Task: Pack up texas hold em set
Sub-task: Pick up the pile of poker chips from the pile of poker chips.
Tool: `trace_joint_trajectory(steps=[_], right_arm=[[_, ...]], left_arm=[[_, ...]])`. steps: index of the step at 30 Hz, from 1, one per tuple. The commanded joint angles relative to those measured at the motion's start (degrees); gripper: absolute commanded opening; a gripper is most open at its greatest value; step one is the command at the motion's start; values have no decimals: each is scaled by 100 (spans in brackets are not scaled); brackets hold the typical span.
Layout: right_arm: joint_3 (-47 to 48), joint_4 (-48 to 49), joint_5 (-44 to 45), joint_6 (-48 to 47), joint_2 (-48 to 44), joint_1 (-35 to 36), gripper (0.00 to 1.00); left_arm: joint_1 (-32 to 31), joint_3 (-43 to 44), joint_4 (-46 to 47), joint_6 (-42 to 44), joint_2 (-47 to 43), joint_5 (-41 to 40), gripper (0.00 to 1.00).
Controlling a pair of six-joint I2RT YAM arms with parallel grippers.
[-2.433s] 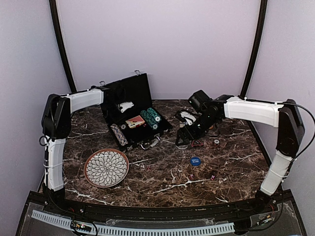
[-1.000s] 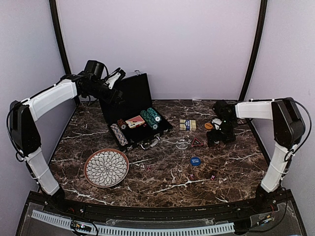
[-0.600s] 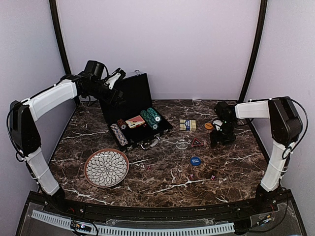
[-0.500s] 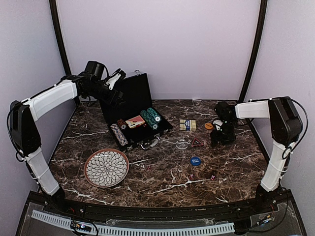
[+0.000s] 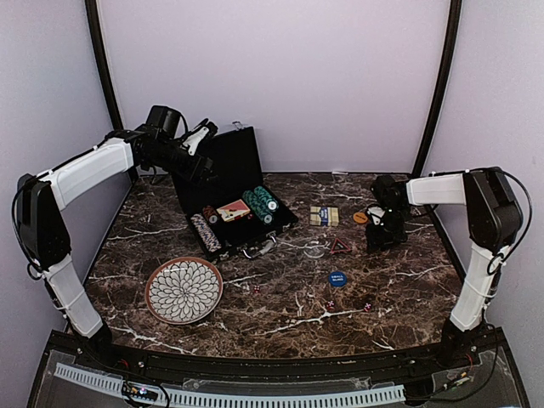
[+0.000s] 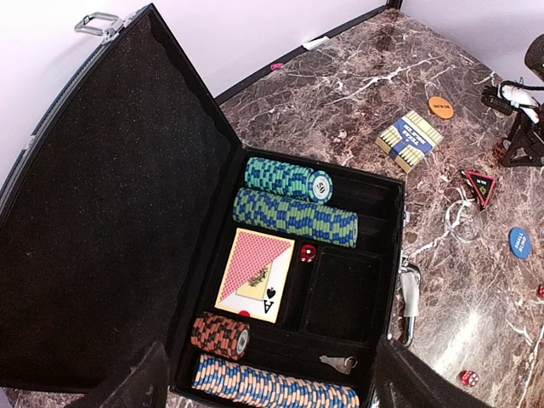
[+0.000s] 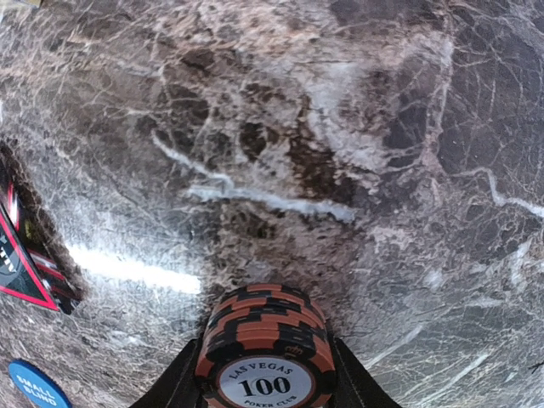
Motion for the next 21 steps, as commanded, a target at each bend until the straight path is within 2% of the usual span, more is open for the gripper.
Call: trace_joint_trajectory(steps=[1,8,13,21], right_arm=[[87,72,-123,1,61,-5,40],[185,-75,-146,33,-219,47,25],[451,-403,-11,107,-464,235,22],[999,-954,-3,151,-667,771,21]], left_arm=[[14,-47,-24,-105,-146,147,86],[14,-110,107,-514,-242,197,86],[5,-374,308,-935,-367,395,86],[-180,-1067,1194,-1874,-736,823,85]])
